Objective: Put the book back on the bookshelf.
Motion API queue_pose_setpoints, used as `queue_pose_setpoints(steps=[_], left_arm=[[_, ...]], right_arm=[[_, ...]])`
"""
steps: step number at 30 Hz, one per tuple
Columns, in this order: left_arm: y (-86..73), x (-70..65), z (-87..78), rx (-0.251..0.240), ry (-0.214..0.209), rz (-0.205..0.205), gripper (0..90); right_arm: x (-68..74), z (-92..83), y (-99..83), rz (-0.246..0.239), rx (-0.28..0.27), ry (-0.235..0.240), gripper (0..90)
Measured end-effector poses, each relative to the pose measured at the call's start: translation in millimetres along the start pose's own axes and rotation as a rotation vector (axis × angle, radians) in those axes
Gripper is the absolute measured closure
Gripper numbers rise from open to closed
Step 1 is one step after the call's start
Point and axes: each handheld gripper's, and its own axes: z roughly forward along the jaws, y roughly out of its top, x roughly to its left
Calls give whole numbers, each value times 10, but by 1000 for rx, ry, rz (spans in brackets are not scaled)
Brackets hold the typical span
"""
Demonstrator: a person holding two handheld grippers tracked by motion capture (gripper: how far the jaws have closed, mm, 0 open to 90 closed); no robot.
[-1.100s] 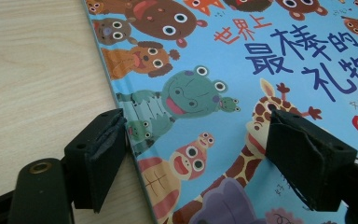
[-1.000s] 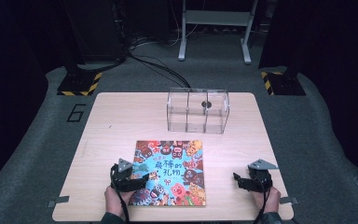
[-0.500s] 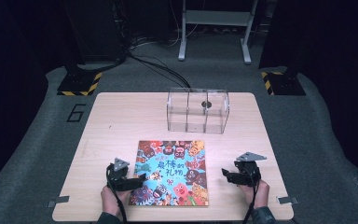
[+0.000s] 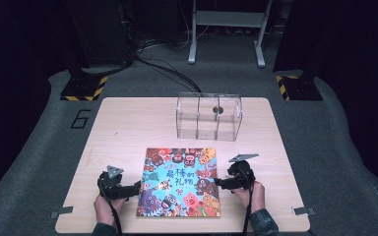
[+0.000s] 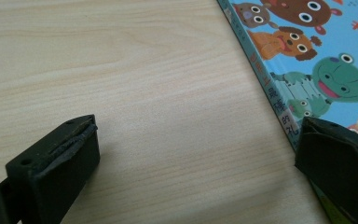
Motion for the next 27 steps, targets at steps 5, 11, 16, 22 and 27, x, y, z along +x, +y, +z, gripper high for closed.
queue_pose_setpoints(steps=[5, 11, 16, 22, 27], left_arm=[[9, -1, 13, 1, 0, 6, 0], [45, -24, 38, 33, 5, 48, 0], [71, -96, 75, 27, -5, 63, 0], [96, -184, 129, 9, -43, 100, 0], [99, -196, 140, 4, -55, 109, 1]], right_arm=[[55, 120, 90, -42, 38, 5, 239], [87, 202, 165, -43, 85, 16, 247], [62, 201, 196, -31, 103, 12, 256], [20, 168, 197, -28, 121, -33, 264], [-1, 137, 175, -34, 126, -39, 296]])
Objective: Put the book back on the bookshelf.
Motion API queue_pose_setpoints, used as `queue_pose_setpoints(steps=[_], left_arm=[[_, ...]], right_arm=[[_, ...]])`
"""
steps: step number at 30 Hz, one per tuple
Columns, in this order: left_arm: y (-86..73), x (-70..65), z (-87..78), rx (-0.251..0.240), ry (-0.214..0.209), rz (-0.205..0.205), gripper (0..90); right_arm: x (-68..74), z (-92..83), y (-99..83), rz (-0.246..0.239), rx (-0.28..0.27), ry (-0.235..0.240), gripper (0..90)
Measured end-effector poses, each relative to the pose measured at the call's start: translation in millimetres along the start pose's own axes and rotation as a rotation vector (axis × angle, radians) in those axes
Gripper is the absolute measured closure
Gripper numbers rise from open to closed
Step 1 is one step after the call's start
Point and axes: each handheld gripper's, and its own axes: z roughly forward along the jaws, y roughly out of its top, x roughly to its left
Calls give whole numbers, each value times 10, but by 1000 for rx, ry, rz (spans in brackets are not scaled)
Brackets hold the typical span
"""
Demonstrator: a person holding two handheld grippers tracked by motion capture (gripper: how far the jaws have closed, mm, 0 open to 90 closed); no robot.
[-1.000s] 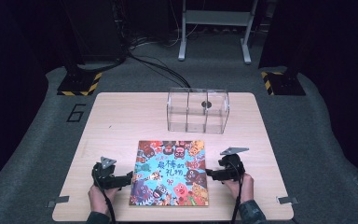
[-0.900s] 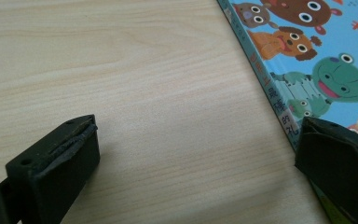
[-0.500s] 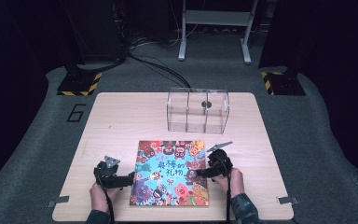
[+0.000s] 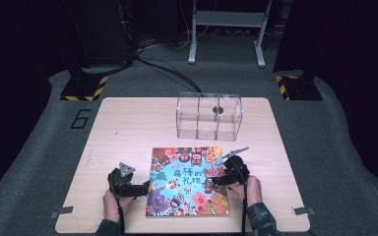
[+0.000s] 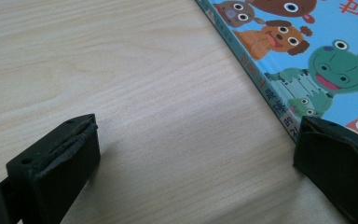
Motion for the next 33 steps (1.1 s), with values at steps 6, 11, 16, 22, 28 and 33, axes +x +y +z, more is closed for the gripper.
queue_pose_setpoints(steps=[6, 11, 16, 22, 28, 33], left_arm=[[0, 3, 1, 0, -2, 8, 3], [0, 4, 2, 0, -3, 10, 3], [0, 4, 1, 0, -3, 10, 4], [0, 5, 1, 0, -5, 11, 4], [2, 8, -2, 6, -6, 13, 5], [1, 4, -1, 3, -4, 8, 5]], right_arm=[[21, 1, -5, -4, 1, -14, 304], [8, 1, -16, 10, -18, -9, 304], [-58, -18, -36, 43, -34, 45, 310], [-26, -22, -19, 26, -8, 9, 354], [13, 3, 29, 32, 11, -24, 337], [-67, -12, 8, 57, -10, 44, 315]])
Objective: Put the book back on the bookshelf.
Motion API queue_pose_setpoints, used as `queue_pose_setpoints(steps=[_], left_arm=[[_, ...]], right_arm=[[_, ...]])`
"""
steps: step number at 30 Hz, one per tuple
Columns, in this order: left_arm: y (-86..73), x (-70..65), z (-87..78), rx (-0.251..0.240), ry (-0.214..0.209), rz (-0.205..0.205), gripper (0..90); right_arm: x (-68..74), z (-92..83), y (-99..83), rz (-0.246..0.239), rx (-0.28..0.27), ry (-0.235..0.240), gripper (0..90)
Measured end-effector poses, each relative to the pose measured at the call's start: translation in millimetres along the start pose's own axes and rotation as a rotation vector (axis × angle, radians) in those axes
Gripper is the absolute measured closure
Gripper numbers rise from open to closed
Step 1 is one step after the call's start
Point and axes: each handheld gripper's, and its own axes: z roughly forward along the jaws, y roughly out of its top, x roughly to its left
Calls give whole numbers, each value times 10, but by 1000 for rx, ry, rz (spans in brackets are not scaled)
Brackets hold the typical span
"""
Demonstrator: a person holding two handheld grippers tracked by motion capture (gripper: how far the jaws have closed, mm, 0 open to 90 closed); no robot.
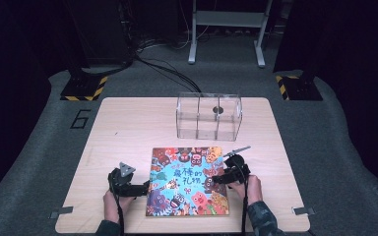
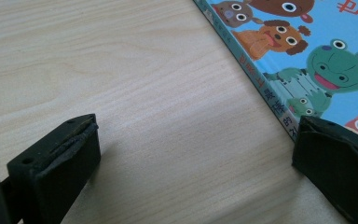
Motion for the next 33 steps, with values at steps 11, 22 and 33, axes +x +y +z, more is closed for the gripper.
queue_pose_setpoints(steps=[11, 22, 33], left_arm=[[0, 0, 0, 0, 0, 0, 5], [1, 3, 2, -1, -6, 16, 5], [1, 1, 3, -2, -8, 15, 5]], right_arm=[[-55, -28, -15, 46, -12, 61, 298], [-29, -100, 9, 50, -80, 179, 370], [135, -31, 110, -76, -21, 12, 344]])
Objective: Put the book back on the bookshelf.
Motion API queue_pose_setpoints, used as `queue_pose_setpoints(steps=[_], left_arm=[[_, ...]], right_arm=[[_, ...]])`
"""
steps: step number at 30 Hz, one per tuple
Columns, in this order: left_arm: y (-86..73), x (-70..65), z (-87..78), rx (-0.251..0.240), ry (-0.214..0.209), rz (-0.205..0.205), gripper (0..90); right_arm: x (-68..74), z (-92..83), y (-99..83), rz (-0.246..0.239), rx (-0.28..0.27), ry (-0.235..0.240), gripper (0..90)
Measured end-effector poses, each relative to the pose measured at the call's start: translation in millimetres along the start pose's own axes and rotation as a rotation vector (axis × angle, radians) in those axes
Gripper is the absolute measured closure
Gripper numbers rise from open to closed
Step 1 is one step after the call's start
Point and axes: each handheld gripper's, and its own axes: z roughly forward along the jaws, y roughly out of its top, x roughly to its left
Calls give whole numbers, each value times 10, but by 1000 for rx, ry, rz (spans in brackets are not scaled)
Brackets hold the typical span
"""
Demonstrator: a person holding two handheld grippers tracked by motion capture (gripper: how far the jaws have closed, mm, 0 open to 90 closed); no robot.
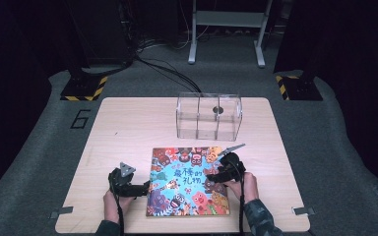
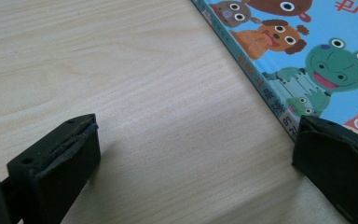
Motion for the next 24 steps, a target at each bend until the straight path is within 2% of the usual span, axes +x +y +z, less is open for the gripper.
queue_pose_setpoints(steps=[1, 4, 6, 8, 13, 14, 15, 20, 22, 24], left_arm=[[1, 2, -2, 3, -3, 1, 5], [0, -1, 0, -1, 0, -1, 5], [0, 0, 0, 0, 0, 0, 5], [0, 0, 0, 0, 0, 0, 5], [0, 0, 0, 0, 0, 0, 5], [0, 0, -1, 1, 0, 0, 5], [1, 2, -2, 4, -3, 1, 5], [1, 2, -3, 4, -3, 1, 5], [1, 2, -2, 3, -3, 1, 5], [1, 2, -2, 3, -3, 0, 5]], right_arm=[[-25, -10, -22, 22, 3, 1, 344], [-78, -34, -61, 36, 3, -12, 341], [-95, -24, -69, 24, 7, -34, 339], [-94, -4, -71, 41, 17, -39, 334], [-92, 53, -62, 38, 62, -76, 301], [-93, 53, -58, 23, 68, -83, 297], [-68, 61, -51, 43, 69, -86, 292], [-48, 86, -6, 17, 103, -83, 277], [-36, 86, 19, 31, 126, -80, 277], [-47, 92, 37, 19, 140, -81, 276]])
